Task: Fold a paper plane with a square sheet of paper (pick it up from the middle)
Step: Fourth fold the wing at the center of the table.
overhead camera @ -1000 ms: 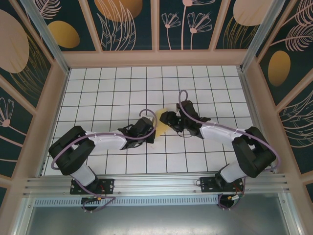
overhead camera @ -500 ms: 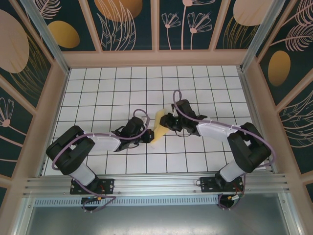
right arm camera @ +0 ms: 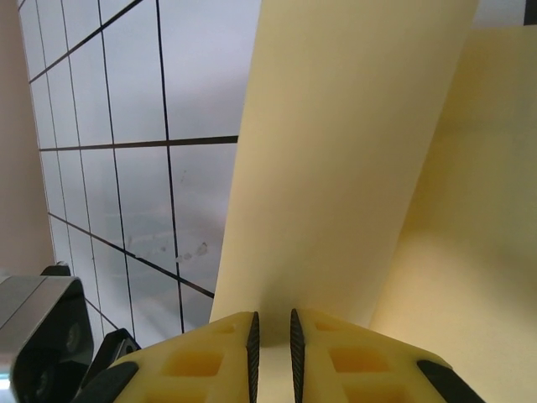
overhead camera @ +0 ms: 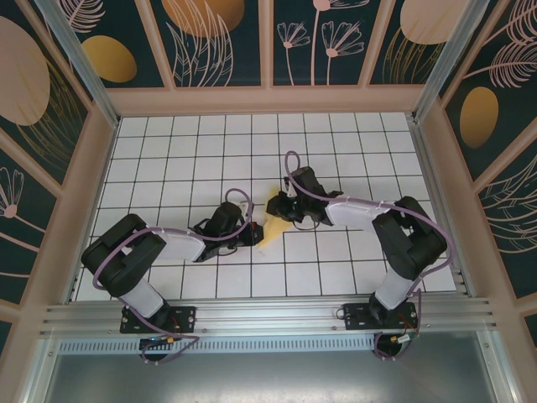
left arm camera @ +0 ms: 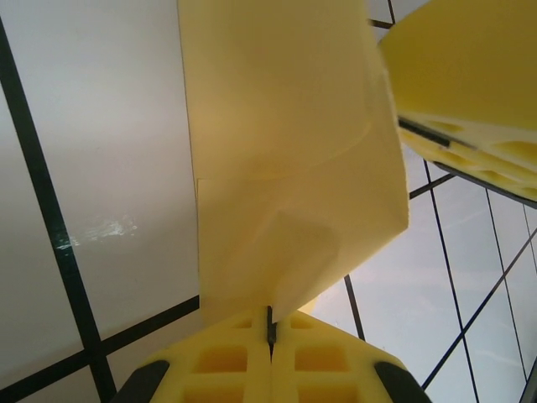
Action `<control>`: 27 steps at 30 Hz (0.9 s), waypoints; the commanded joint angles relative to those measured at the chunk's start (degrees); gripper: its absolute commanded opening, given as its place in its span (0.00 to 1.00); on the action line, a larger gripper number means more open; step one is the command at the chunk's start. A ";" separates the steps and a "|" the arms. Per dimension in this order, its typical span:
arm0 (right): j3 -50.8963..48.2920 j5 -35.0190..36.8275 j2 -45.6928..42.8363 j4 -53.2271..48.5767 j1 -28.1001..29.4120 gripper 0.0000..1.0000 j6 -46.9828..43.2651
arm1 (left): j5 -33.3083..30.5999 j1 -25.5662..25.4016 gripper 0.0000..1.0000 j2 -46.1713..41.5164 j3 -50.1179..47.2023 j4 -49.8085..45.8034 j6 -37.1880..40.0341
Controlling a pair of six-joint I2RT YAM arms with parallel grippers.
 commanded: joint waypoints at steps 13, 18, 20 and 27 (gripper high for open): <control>0.92 1.03 0.85 -1.64 0.56 0.21 -0.44 | 0.06 0.34 0.29 -0.42 3.41 -3.33 2.64; -0.41 2.11 -0.76 -1.15 0.57 0.21 0.37 | -1.04 0.34 0.32 -0.62 5.57 -4.89 3.75; -0.91 2.19 -1.14 -0.94 0.52 0.21 0.58 | -1.15 0.34 0.29 -0.18 6.49 -5.59 4.22; -1.39 2.81 -2.19 -1.14 0.37 0.22 0.70 | -2.25 0.34 0.14 0.55 6.47 -6.44 3.77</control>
